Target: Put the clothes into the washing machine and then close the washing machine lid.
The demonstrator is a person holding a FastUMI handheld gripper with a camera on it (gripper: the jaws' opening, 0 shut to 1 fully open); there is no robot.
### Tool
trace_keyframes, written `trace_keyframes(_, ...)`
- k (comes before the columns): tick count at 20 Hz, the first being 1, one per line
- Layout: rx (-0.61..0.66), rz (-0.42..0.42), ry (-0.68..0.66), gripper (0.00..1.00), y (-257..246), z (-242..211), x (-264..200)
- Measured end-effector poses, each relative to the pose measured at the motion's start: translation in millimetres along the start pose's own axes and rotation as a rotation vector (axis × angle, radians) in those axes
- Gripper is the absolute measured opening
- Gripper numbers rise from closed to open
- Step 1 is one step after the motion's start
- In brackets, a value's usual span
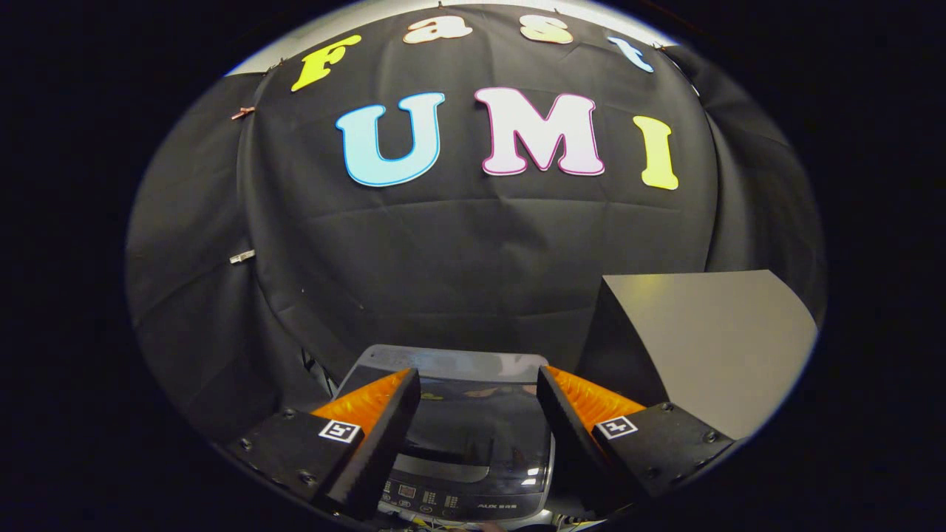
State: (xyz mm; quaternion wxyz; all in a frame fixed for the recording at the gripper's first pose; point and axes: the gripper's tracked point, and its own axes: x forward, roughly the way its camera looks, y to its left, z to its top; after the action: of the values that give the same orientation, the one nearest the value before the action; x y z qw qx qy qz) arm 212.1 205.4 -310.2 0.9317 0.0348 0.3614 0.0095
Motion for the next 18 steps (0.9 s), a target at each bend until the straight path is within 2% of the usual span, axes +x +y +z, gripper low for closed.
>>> trace_keyframes(8,-0.024,0.031,-0.108,0.99,-7,31,-49)
trace_keyframes(18,-0.065,0.069,-0.432,0.99,-42,105,-167)
